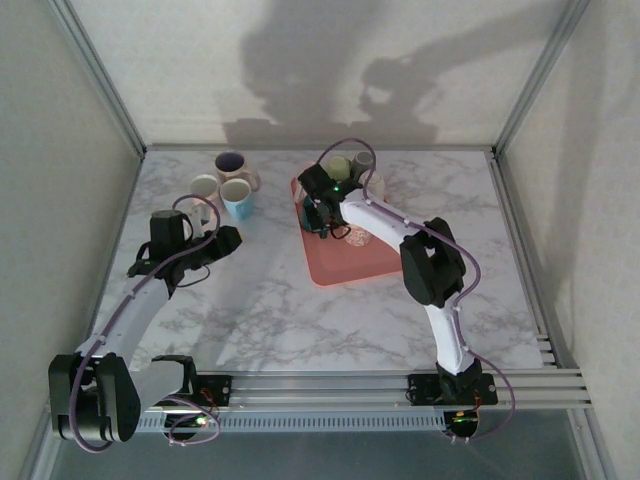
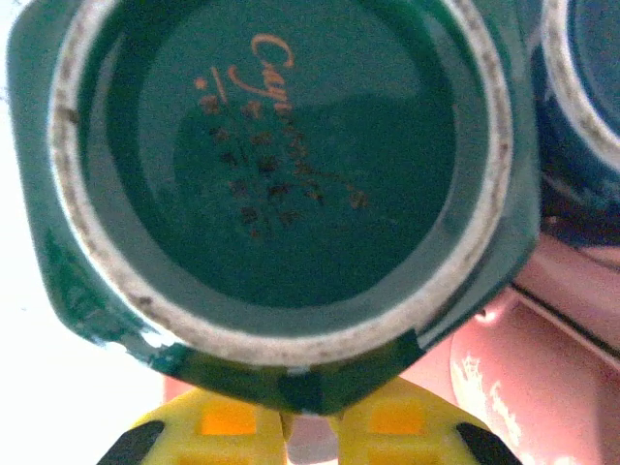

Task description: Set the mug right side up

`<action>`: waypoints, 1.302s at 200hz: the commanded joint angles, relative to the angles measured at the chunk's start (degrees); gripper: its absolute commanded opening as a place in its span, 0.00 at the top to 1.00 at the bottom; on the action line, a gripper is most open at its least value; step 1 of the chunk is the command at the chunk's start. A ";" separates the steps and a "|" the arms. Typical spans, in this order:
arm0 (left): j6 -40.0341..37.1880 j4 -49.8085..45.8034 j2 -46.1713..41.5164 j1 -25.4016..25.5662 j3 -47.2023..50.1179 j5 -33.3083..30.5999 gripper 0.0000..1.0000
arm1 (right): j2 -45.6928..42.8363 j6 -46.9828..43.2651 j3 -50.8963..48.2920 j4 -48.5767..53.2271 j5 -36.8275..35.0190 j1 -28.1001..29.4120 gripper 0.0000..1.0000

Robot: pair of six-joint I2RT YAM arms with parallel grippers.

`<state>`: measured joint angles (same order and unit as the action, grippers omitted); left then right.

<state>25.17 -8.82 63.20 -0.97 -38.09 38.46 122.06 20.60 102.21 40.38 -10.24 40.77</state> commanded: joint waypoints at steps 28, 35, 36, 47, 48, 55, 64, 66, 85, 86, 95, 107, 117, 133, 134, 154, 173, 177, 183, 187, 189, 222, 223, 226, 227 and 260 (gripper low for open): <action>20.38 21.85 -7.42 0.29 11.37 7.63 0.46 | -13.08 2.37 -6.91 -4.69 3.76 0.18 1.00; 22.17 23.66 -8.49 0.65 12.79 7.31 0.45 | -14.22 2.55 -7.57 -4.83 4.52 0.18 1.00; 22.41 23.89 -8.68 0.68 12.96 7.23 0.45 | -14.40 2.53 -7.70 -4.85 4.66 0.18 1.00; 24.33 25.70 -10.33 1.09 14.35 6.90 0.44 | -16.31 2.89 -9.02 -5.61 6.21 0.18 1.00; 24.50 25.83 -10.44 1.16 14.48 6.90 0.44 | -16.50 2.88 -9.12 -5.73 6.33 0.18 1.00; 25.84 27.05 -11.25 1.51 15.27 6.95 0.43 | -17.75 3.17 -10.03 -6.33 7.22 0.18 1.00; 27.72 28.26 -12.14 2.06 16.18 7.06 0.43 | -19.32 3.49 -11.05 -7.16 8.58 0.18 1.00; 28.09 28.31 -12.31 2.17 16.37 7.09 0.43 | -19.67 3.55 -11.22 -7.33 8.84 0.18 1.00; 32.64 34.52 -13.77 3.54 18.04 7.86 0.40 | -22.83 4.59 -12.93 -9.22 12.19 0.10 1.00; 32.87 34.86 -13.83 3.57 18.13 7.91 0.40 | -23.01 4.69 -13.01 -9.29 12.31 0.05 1.00; 35.29 37.75 -14.13 4.22 18.99 8.13 0.39 | -24.46 5.30 -13.83 -10.42 13.99 0.01 1.00; 38.34 41.62 -14.11 5.15 19.80 8.35 0.37 | -26.58 6.55 -15.32 -12.83 16.85 -0.32 1.00; 40.62 44.84 -13.77 6.14 20.43 8.47 0.36 | -28.36 8.01 -16.82 -15.41 19.11 -0.64 1.00; 43.20 49.18 -12.96 7.93 20.86 8.32 0.33 | -30.79 10.22 -18.73 -19.29 22.68 -1.25 1.00; 43.33 49.48 -12.90 8.05 20.90 8.31 0.33 | -30.90 10.32 -18.81 -19.46 22.83 -1.28 1.00; 46.62 55.48 -11.37 10.52 21.19 7.92 0.31 | -33.36 12.63 -20.72 -23.82 26.62 -1.67 1.00; 49.48 61.11 -9.11 13.27 21.29 6.85 0.31 | -35.21 15.12 -22.41 -27.68 29.75 -2.00 1.00; 50.06 62.32 -8.55 13.84 21.30 6.69 0.30 | -35.49 15.61 -22.83 -28.45 30.34 -2.01 1.00; 50.91 64.23 -7.77 14.51 21.38 6.32 0.30 | -35.95 16.33 -23.33 -29.61 31.27 -2.13 1.00; 51.48 65.53 -7.22 14.89 21.45 6.06 0.30 | -36.26 16.88 -23.70 -30.36 31.86 -2.18 1.00; 51.78 66.13 -7.04 15.18 21.47 5.92 0.30 | -36.41 17.14 -23.76 -30.71 32.08 -2.23 1.00; 55.94 75.25 -2.92 17.24 21.50 4.94 0.31 | -38.32 20.70 -25.78 -35.82 35.62 -2.56 1.00; 56.03 75.48 -2.83 17.28 21.53 4.91 0.31 | -38.36 20.75 -25.81 -35.95 35.72 -2.55 1.00; 56.32 76.04 -2.44 17.35 21.54 4.82 0.31 | -38.49 21.00 -25.94 -36.29 36.05 -2.54 1.00; 56.44 76.35 -2.36 17.38 21.51 4.80 0.31 | -38.53 21.07 -26.02 -36.49 36.11 -2.54 1.00; 58.78 83.87 0.92 18.92 20.82 4.26 0.32 | -39.31 24.01 -27.08 -40.16 38.93 -2.62 1.00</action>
<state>80.88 63.64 62.57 16.58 -17.02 43.40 86.13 41.58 75.48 11.25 24.21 38.54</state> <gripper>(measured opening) 0.690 0.132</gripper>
